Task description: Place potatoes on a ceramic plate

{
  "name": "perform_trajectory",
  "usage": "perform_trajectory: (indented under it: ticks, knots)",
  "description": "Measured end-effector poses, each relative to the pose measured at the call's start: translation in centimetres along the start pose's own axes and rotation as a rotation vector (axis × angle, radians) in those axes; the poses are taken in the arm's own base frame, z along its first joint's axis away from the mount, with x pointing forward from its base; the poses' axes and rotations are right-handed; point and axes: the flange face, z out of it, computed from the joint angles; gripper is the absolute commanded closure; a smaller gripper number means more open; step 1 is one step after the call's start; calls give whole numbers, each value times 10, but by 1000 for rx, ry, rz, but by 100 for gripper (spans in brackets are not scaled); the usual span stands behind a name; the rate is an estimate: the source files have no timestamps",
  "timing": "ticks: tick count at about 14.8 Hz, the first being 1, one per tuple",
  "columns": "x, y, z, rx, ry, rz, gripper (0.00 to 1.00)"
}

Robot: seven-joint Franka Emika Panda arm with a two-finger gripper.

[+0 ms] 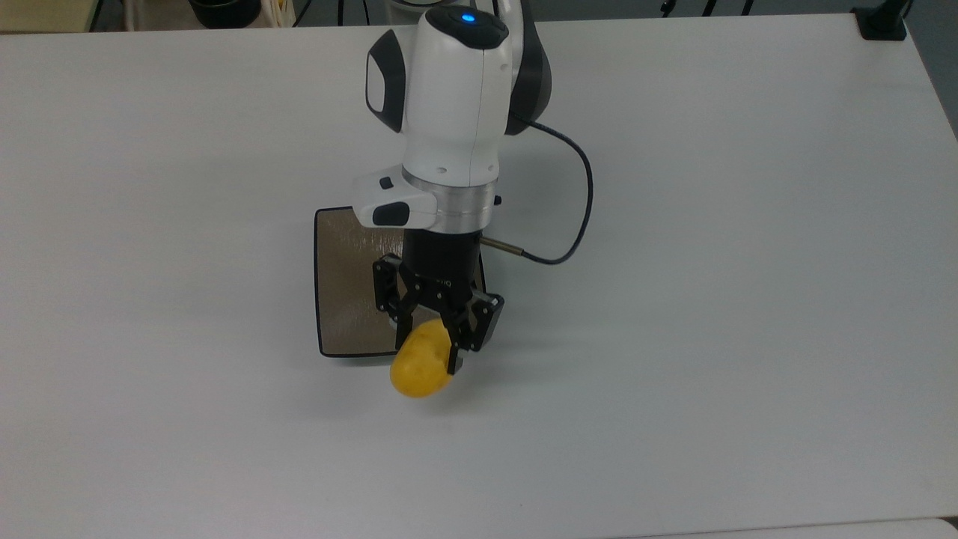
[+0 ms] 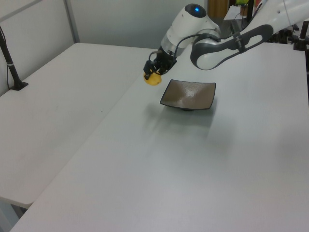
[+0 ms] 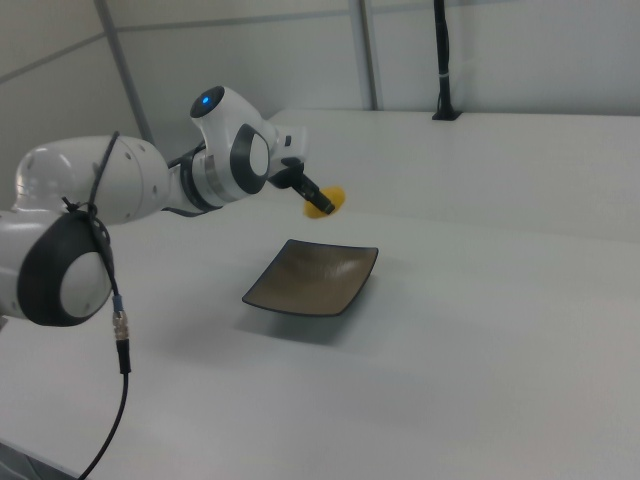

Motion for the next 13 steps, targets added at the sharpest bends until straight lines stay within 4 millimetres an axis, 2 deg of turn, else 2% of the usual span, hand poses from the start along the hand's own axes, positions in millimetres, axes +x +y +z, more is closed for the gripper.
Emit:
perform_trajectory:
  ticks: [1, 2, 3, 4, 6, 10, 12, 13]
  knots:
    - [-10, 6, -3, -14, -20, -22, 54]
    - [-19, 14, -6, -27, -44, -46, 41]
    - [-28, 22, -10, -43, -66, -72, 19]
    - [-36, 28, -13, -66, -91, -88, 13]
    - [-42, 35, -19, -84, -120, -83, 9]
    - [-37, 41, -22, -91, -126, -72, 6]
    - [-38, 52, -31, -167, -211, -133, 6]
    - [-39, 58, -42, -187, -289, -183, 6]
